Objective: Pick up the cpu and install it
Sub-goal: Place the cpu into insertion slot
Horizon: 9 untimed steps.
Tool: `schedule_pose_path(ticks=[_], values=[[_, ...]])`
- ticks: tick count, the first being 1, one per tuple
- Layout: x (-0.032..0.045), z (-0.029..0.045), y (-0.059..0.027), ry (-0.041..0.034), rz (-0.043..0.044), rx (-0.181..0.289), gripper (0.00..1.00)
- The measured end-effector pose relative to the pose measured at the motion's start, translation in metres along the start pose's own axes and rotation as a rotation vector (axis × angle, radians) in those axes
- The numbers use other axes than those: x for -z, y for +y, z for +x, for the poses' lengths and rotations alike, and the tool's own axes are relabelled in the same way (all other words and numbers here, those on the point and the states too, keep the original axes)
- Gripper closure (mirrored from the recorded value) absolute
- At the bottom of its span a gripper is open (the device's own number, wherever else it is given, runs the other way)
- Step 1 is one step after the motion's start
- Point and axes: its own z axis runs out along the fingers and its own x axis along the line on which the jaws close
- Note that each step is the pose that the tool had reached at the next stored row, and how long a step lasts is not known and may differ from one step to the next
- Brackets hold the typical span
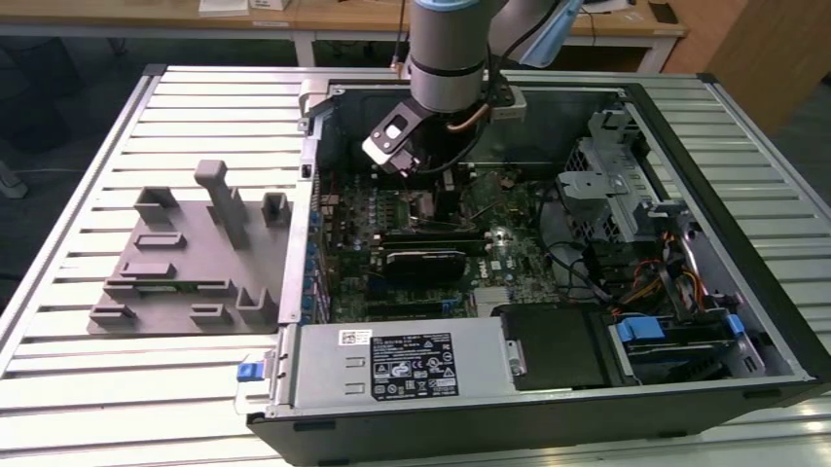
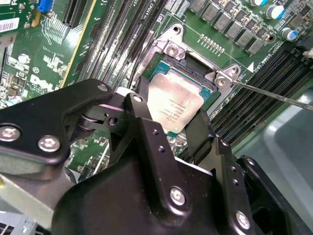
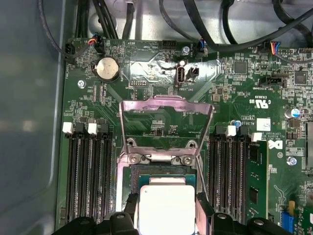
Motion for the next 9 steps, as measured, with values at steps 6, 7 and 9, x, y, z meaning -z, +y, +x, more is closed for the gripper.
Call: schedule_pose_path(ticks=[6,7,9], values=[[-0.0027,0.003,-0.0005,-0.0001,0.0,-0.005,0.46],[-0.0033,0.0032,-0.0006,-0.0002,0.0,-0.005,0.46],[-0.0047,0.0035,-0.0008,-0.0003,0.0001,-0.007,0.46]])
